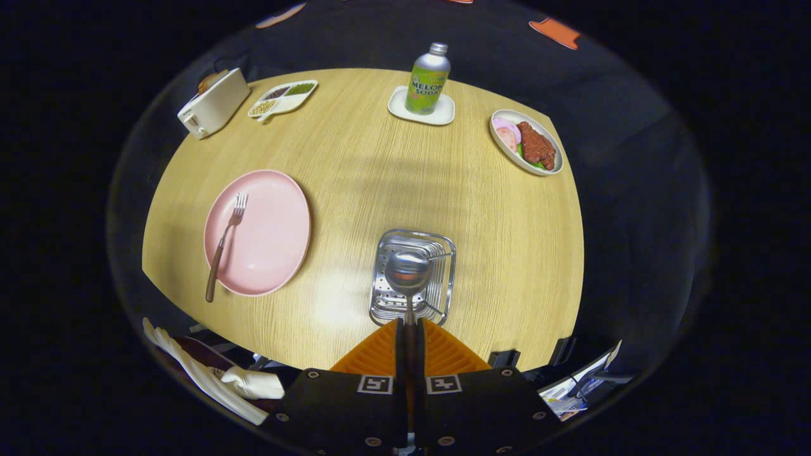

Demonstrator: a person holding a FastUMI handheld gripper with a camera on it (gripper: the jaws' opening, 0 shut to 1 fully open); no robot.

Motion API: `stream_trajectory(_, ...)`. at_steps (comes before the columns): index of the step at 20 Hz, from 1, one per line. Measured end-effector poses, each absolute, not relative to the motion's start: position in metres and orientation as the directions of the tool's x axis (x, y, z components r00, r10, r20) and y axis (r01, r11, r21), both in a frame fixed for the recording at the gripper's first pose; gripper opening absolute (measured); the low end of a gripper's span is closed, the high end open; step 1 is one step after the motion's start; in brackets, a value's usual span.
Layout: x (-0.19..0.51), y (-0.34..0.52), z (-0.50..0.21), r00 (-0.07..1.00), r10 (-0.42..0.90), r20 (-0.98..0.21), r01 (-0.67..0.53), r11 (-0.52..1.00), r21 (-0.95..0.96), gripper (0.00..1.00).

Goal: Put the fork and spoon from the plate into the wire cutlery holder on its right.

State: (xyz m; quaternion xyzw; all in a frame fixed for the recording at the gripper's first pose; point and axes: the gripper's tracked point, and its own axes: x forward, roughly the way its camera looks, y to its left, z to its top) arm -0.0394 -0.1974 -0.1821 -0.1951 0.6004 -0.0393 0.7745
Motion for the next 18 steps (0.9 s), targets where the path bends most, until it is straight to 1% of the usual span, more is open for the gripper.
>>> stream_trajectory(6,-0.027,-0.198,-0.204,0.198,-0.295,-0.935,-0.192,0.924,-0.332,0.05)
stream_trajectory(10,-0.021,-0.195,-0.216,0.176,-0.288,-0.941,-0.195,0.927,-0.320,0.05)
stream_trajectory(12,-0.018,-0.193,-0.219,0.178,-0.285,-0.942,-0.188,0.930,-0.317,0.07)
stream_trajectory(15,-0.016,-0.190,-0.213,0.202,-0.269,-0.942,-0.170,0.937,-0.304,0.14)
stream_trajectory(16,-0.017,-0.190,-0.209,0.218,-0.265,-0.939,-0.162,0.939,-0.303,0.16)
stream_trajectory(17,-0.015,-0.190,-0.203,0.241,-0.263,-0.934,-0.156,0.939,-0.305,0.22)
stream_trajectory(18,-0.014,-0.191,-0.197,0.272,-0.268,-0.924,-0.151,0.937,-0.316,0.23)
